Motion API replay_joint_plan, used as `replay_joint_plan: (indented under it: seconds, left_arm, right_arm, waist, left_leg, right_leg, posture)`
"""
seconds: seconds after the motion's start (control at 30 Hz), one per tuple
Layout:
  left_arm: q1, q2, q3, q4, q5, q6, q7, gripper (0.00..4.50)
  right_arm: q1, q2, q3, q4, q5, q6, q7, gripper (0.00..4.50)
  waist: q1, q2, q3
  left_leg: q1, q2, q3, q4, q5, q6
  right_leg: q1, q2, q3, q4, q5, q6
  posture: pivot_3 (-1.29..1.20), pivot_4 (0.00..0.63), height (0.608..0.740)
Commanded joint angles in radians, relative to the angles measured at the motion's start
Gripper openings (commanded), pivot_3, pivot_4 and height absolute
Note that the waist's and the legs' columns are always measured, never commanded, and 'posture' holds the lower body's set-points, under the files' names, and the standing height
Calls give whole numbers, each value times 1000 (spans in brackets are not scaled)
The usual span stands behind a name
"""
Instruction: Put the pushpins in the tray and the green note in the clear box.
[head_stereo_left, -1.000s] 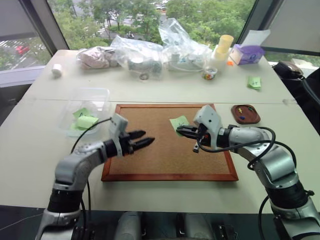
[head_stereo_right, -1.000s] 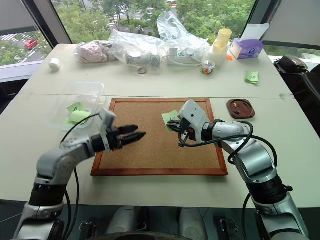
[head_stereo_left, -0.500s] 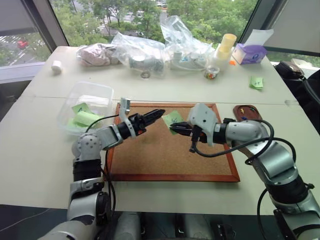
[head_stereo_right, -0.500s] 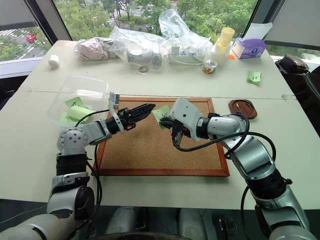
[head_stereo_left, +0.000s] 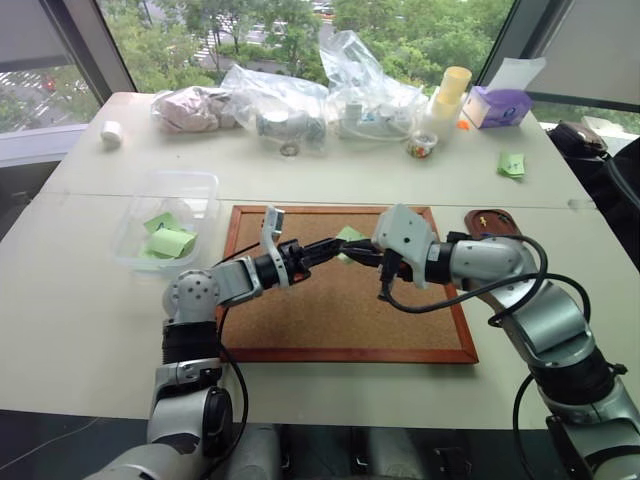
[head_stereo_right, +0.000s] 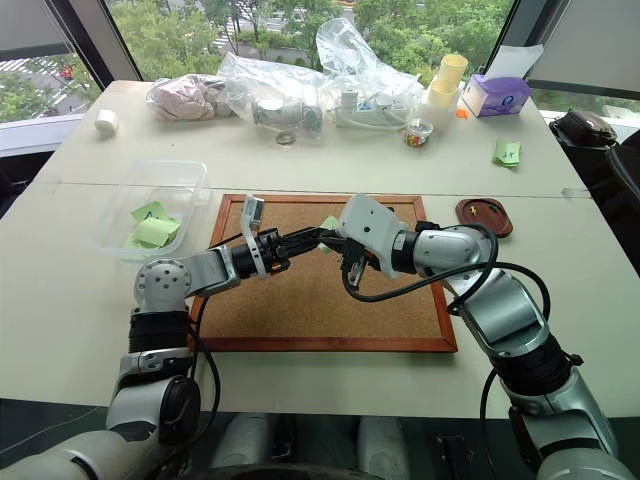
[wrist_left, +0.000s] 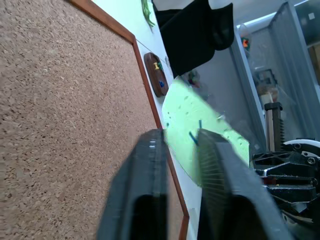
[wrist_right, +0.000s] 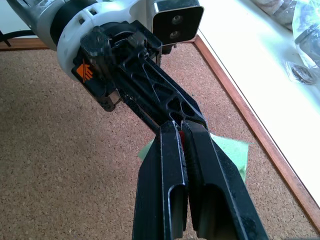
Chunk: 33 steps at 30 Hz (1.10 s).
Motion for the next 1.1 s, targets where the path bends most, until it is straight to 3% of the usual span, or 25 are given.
replay_joint_plan:
  seconds: [0.03,0.17,0.33,0.5,0.83,1.1]
  left_arm:
    - [5,-2,-9,-52,-11,-27,-3,77]
    - [40,23,-77,-79,80,-128,-21,77]
    - [48,29,-89,-75,96,-170,-31,77]
    - [59,65,-136,-117,166,-274,-68,77]
    - [116,148,-258,-227,354,-588,-196,77]
    - [127,166,-287,-252,397,-630,-203,77]
  right_arm:
    - [-20,-4,-18,-18,-5,-32,2,0]
    - [-26,-14,-83,-48,33,12,-8,0]
    - [-24,-12,-193,-60,78,97,-57,0]
    - [-28,67,-335,63,53,197,-256,0]
    - [-56,269,-672,337,17,178,-681,0]
    - [-111,327,-797,466,73,205,-817,0]
  waist:
    - [0,0,0]
    - [0,0,0]
    - [2,0,0]
    - [1,0,0]
    - [1,1,0]
    - [-5,4,-1]
  left_leg:
    - [0,0,0,0,0,0]
    - [0,0,0,0,0,0]
    - [0,0,0,0,0,0]
    - [0,0,0,0,0,0]
    - [-2,0,3,0,0,0]
    - [-1,0,4,0,0,0]
  right_leg:
    - [0,0,0,0,0,0]
    - [0,0,0,0,0,0]
    - [0,0,0,0,0,0]
    - [0,0,0,0,0,0]
    - [-1,0,0,1,0,0]
    - [-2,1,0,1,0,0]
  posture:
    - [0,150,740]
    - [0,150,740]
    - [0,150,740]
    - [0,150,740]
    - [0,150,740]
    - [0,150,740]
